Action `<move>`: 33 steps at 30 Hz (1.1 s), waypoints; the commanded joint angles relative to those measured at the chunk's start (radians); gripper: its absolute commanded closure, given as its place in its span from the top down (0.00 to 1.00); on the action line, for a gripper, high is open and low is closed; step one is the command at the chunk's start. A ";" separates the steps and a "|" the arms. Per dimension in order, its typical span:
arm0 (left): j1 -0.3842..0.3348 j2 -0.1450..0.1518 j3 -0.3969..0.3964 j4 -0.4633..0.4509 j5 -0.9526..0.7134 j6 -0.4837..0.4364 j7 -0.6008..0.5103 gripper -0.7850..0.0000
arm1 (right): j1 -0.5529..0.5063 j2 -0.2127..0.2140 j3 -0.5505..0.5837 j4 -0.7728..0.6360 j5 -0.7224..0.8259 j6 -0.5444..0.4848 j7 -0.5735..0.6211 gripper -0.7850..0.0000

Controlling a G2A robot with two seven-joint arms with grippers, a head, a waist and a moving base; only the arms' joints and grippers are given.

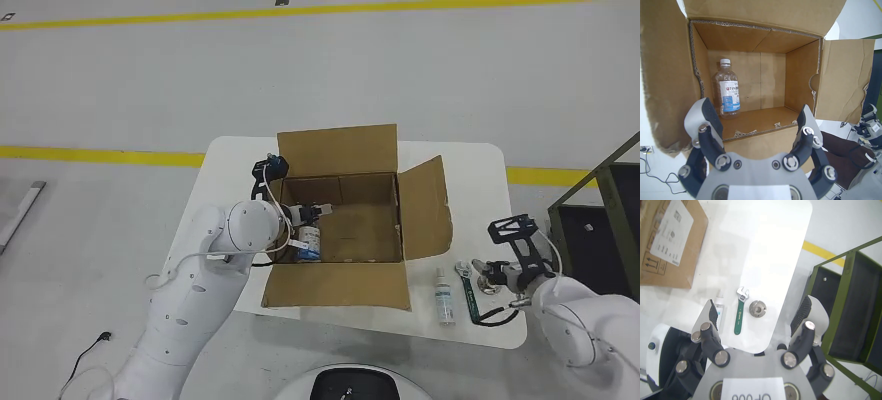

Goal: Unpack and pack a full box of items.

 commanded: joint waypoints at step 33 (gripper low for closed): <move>0.065 0.022 -0.133 -0.104 -0.015 -0.029 0.091 1.00 | 0.098 -0.040 -0.274 0.248 0.141 0.262 0.074 1.00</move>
